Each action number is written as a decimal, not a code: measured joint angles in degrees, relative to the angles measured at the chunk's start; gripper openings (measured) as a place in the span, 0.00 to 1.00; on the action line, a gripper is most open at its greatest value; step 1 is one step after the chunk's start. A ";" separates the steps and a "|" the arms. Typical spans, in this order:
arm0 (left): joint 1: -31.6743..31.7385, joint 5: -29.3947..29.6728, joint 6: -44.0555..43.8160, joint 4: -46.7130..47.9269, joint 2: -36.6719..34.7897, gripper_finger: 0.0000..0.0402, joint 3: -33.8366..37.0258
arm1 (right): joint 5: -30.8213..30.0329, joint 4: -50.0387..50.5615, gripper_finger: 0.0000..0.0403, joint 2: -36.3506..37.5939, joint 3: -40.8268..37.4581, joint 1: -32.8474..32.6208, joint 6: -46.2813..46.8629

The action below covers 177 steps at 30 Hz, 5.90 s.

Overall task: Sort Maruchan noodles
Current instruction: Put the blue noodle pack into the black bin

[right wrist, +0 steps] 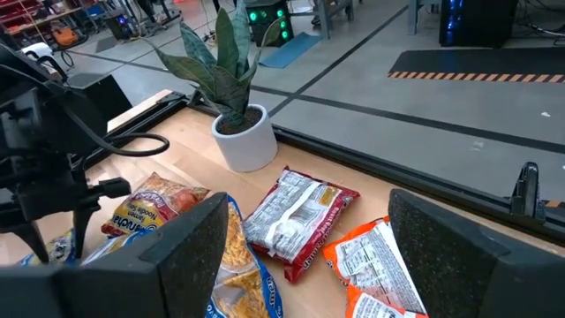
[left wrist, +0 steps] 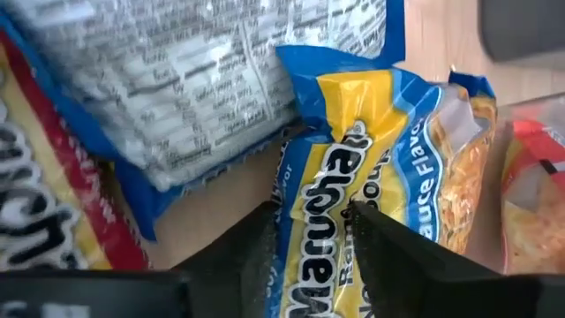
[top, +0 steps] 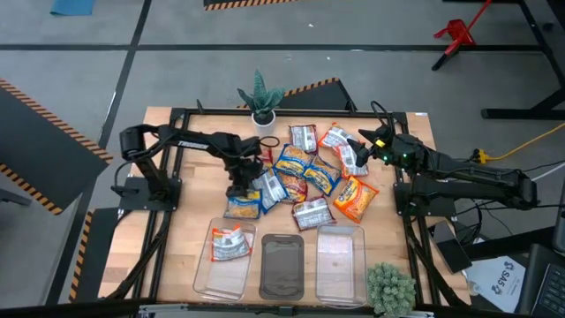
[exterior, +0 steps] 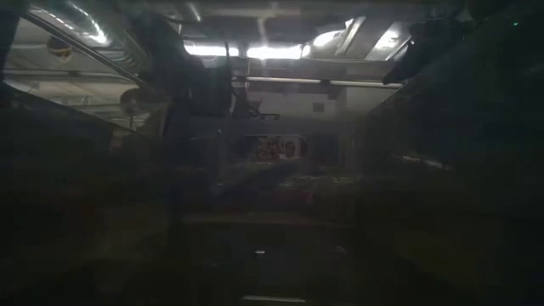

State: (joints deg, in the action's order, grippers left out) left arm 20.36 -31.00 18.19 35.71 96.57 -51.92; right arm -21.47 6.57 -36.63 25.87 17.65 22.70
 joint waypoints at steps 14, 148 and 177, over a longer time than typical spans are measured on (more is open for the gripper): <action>0.15 1.27 -3.13 1.65 -0.26 0.00 -0.11 | -0.02 0.00 0.75 -0.01 0.00 0.00 -0.02; -42.21 23.05 -65.09 -5.55 7.93 0.00 -28.72 | 0.04 10.35 0.75 0.00 0.00 0.00 2.95; -38.34 12.30 -62.79 -0.22 6.86 0.16 -28.83 | 0.76 10.34 0.75 0.01 0.00 0.00 2.95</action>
State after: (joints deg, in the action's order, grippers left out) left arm -17.99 -18.70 -44.60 35.49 103.44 -80.75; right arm -20.72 16.91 -36.62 25.87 17.65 25.65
